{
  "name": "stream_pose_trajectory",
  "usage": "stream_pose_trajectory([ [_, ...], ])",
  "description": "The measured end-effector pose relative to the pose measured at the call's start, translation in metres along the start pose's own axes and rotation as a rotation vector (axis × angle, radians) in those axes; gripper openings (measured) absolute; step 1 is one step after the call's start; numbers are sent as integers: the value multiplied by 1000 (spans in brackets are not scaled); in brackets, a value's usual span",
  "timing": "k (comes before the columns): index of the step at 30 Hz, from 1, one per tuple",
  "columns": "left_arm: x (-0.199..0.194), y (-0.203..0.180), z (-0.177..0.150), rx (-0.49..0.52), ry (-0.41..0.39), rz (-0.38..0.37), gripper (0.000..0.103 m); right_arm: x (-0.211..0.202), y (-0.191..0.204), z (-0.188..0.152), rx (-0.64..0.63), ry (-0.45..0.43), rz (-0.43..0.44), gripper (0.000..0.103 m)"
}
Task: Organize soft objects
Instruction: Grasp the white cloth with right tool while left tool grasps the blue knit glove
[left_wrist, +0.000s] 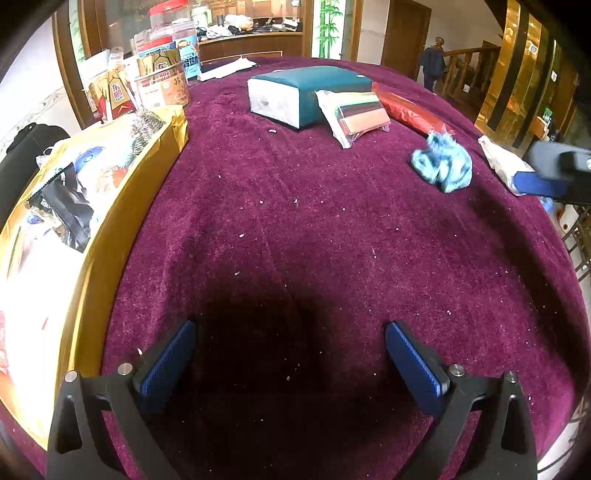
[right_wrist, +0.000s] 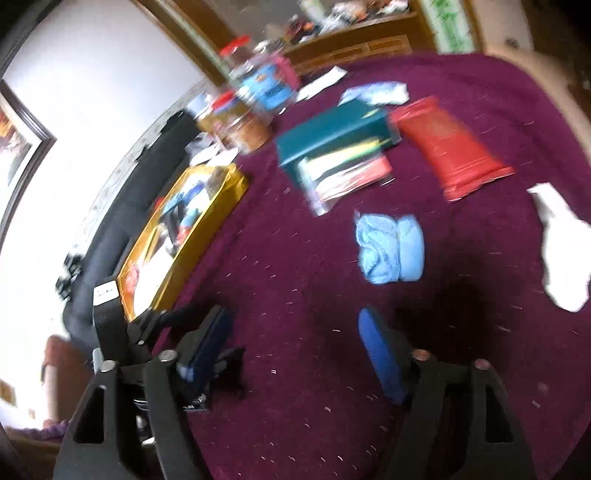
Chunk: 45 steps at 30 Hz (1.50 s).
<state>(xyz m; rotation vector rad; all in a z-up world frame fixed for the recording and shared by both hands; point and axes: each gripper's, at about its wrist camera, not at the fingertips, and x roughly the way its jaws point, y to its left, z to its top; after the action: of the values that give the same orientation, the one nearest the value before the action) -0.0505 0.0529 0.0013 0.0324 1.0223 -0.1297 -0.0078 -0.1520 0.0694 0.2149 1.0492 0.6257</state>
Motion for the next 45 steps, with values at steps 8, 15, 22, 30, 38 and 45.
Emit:
stream_pose_trajectory([
  [8, -3, -1, -4, -12, -4, 26, 102, -53, -76, -11, 290, -270, -392, 78],
  [15, -2, -1, -3, -22, -1, 26, 102, -32, -126, 6, 462, -304, -471, 78],
  [22, -2, -1, -3, -20, 0, 24, 102, -6, -144, 8, 501, -311, -548, 78],
  [30, -7, -19, 16, -37, 71, -156, 102, -4, -147, 11, 420, -317, -568, 33],
  [38, 15, -96, 82, 92, 6, -163, 102, -16, -154, 2, 474, -327, -494, 27],
  [45, 59, -122, 126, 123, -19, -110, 102, -18, -157, 1, 487, -327, -475, 27],
])
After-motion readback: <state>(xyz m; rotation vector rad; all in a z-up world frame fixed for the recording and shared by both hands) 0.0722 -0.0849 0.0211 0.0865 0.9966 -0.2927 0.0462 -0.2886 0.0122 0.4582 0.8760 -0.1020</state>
